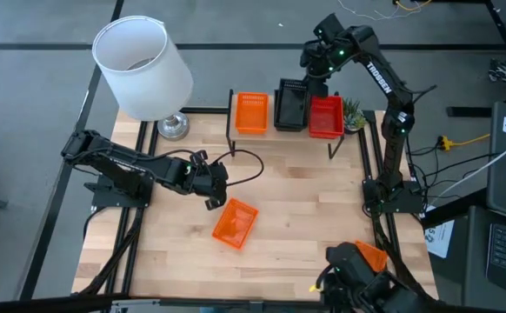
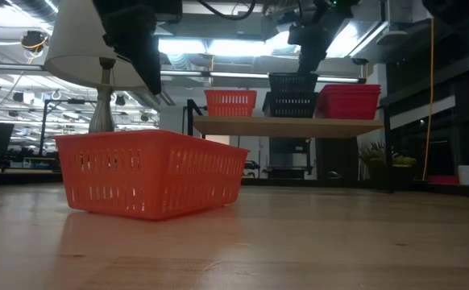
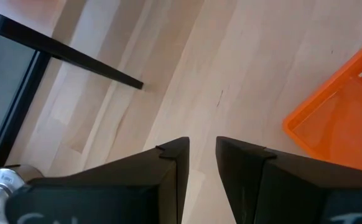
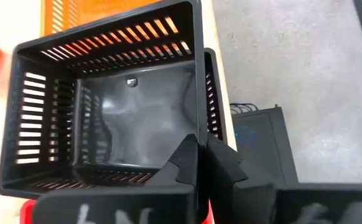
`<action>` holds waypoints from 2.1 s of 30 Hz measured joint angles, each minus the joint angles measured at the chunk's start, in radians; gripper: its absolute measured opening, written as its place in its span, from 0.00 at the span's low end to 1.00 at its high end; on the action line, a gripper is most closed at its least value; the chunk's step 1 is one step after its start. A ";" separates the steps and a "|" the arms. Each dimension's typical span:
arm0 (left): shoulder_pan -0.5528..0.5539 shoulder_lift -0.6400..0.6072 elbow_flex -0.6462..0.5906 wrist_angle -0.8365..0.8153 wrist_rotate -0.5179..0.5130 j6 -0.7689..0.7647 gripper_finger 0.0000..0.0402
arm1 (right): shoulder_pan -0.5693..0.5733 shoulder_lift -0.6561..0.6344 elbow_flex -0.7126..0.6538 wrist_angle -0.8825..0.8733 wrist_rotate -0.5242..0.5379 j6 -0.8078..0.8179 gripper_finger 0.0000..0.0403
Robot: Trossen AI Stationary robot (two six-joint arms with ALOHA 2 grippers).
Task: Stack baskets on shelf by color
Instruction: Stack the black basket on the other black basket on the shelf
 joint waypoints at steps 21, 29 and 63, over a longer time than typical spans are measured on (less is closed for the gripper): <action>0.000 0.000 0.000 0.000 0.000 -0.001 0.18 | 0.022 0.028 0.000 0.048 0.001 -0.047 0.31; 0.000 0.000 0.000 0.000 0.000 -0.001 0.18 | 0.026 0.028 0.000 0.099 0.145 -0.016 0.39; -0.001 0.000 0.000 -0.001 0.000 0.006 0.18 | 0.182 0.211 0.000 0.389 0.683 0.113 0.32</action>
